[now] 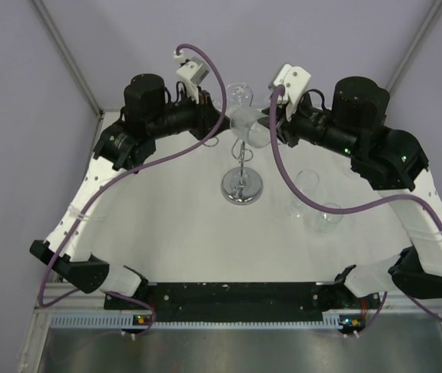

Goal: Place the wine glass upside down on the wine glass rack
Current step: Pick up the wine glass at the center of the board.

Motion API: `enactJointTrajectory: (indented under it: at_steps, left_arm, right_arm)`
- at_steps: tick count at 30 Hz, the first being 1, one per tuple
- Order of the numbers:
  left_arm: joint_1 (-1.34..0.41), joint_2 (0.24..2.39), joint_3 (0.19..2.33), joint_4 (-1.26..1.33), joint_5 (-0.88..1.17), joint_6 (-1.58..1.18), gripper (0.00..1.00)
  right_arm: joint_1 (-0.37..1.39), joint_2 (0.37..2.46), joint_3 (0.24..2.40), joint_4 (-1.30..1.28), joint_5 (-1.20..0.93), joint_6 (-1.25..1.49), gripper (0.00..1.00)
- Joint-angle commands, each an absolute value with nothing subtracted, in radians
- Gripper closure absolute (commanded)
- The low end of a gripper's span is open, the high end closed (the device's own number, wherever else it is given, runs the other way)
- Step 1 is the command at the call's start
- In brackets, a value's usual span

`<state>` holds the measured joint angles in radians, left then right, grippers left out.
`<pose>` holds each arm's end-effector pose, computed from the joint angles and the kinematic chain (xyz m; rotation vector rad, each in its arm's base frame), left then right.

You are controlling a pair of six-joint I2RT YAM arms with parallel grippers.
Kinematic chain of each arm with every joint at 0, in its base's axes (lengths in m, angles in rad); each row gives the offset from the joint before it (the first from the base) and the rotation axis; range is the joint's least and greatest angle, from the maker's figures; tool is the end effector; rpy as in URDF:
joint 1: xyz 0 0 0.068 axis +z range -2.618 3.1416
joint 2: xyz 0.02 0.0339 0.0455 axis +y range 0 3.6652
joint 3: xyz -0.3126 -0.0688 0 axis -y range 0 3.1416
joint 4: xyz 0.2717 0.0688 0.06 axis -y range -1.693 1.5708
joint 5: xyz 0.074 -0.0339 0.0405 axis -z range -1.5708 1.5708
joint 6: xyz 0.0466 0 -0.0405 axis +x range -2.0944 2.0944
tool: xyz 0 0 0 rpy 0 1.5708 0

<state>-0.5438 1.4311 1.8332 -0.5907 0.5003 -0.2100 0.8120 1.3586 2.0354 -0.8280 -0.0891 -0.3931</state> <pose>0.2587 -0.1826 0.5631 0.6750 1.7140 -0.9769 0.1672 0.1824 0.6179 -1.0383 1.3922 0.3857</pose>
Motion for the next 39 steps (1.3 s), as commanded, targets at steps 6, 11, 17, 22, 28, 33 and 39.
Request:
enactJointTrajectory:
  at_steps: [6, 11, 17, 22, 28, 33, 39]
  left_arm:
    - [-0.549, 1.404, 1.885, -0.494, 0.531, -0.178, 1.00]
    - [-0.548, 1.391, 1.888, -0.495, 0.534, -0.170, 1.00]
    - [-0.543, 1.373, 1.885, -0.502, 0.526, -0.156, 1.00]
    - [-0.529, 1.355, 1.881, -0.506, 0.514, -0.146, 1.00]
    - [-0.509, 1.335, 1.879, -0.511, 0.509, -0.138, 1.00]
    - [-0.497, 1.312, 1.878, -0.541, 0.462, -0.080, 1.00]
    - [-0.489, 1.252, 1.881, -0.590, 0.261, 0.084, 1.00]
  right_arm:
    - [0.850, 1.344, 2.023, -0.795, -0.167, -0.393, 0.70]
    - [0.851, 1.339, 2.016, -0.799, -0.147, -0.405, 0.64]
    - [0.851, 1.319, 1.999, -0.801, -0.114, -0.428, 0.59]
    - [0.851, 1.299, 1.971, -0.804, -0.089, -0.445, 0.50]
    - [0.853, 1.276, 1.948, -0.802, -0.069, -0.460, 0.45]
    - [0.853, 1.261, 1.957, -0.802, -0.035, -0.475, 0.41]
    - [0.853, 1.236, 1.947, -0.796, 0.037, -0.494, 0.40]
